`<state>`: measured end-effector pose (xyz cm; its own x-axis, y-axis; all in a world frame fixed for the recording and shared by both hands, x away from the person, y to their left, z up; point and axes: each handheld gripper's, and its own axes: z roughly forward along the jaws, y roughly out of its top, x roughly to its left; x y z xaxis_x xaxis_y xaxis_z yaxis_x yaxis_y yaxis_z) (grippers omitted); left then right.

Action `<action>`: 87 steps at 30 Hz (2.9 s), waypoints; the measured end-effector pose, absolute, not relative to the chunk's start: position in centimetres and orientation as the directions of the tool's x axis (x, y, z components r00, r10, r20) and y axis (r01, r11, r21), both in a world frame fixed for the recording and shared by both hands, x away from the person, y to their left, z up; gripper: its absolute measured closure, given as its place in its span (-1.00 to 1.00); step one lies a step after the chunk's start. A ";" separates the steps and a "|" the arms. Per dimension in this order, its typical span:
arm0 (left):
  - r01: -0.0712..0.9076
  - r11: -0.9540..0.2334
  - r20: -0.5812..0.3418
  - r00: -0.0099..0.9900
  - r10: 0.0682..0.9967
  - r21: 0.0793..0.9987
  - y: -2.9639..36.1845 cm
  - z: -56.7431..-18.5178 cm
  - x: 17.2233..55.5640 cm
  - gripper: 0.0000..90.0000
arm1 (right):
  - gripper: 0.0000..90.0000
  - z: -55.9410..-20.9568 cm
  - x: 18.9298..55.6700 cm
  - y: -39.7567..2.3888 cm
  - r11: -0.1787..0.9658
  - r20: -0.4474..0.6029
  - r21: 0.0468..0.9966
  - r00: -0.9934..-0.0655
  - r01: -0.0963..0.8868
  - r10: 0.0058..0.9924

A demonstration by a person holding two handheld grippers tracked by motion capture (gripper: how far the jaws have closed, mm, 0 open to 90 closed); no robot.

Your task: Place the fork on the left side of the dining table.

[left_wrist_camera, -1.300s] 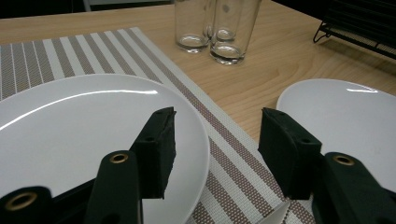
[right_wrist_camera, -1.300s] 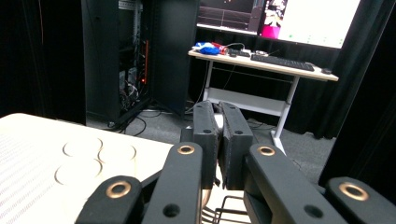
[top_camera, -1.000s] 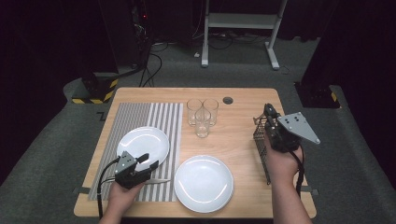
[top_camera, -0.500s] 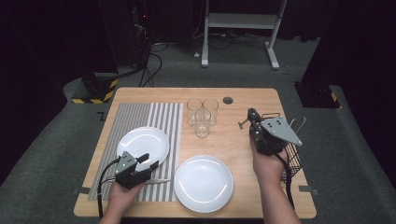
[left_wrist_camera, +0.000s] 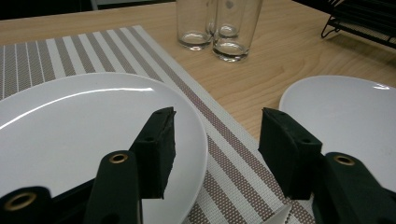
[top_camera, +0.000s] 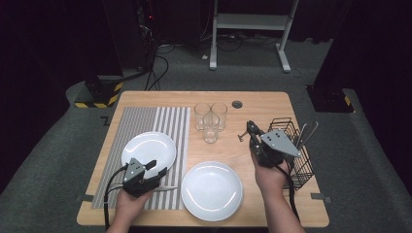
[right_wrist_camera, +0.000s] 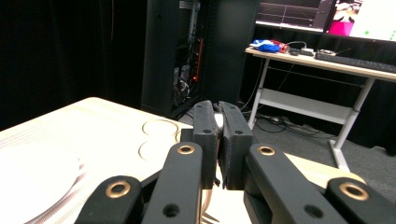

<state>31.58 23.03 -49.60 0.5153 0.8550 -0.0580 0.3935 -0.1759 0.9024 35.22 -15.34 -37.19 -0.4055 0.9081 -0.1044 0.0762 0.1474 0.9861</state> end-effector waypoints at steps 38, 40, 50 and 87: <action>0.345 -0.176 -0.034 0.524 0.851 0.922 20.4 -46.3 30.8 -0.02 | 0.92 -40.1 32.9 -13.3 0.094 -0.058 0.995 -0.529 0.040 0.846; 0.346 -0.179 -0.033 0.526 0.850 0.921 20.3 -46.2 31.0 -0.03 | 0.92 -40.4 32.9 -13.4 0.072 -0.039 0.997 -0.531 0.042 0.846; 0.339 -0.171 -0.042 0.539 0.841 0.925 19.3 -46.2 31.7 -0.04 | 0.92 -40.9 32.7 -13.5 0.061 -0.021 0.997 -0.547 0.055 0.837; 0.296 -0.142 -0.065 0.593 0.803 0.944 16.9 -45.0 33.4 -0.06 | 0.92 -41.1 32.6 -10.8 0.082 -0.025 0.995 -0.608 0.065 0.793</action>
<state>33.43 16.91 -45.03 0.5930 0.8026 -0.0649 0.2962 -0.1425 0.9444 32.58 -10.75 -41.12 -0.6081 0.7934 -0.0252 0.0653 0.0817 0.9945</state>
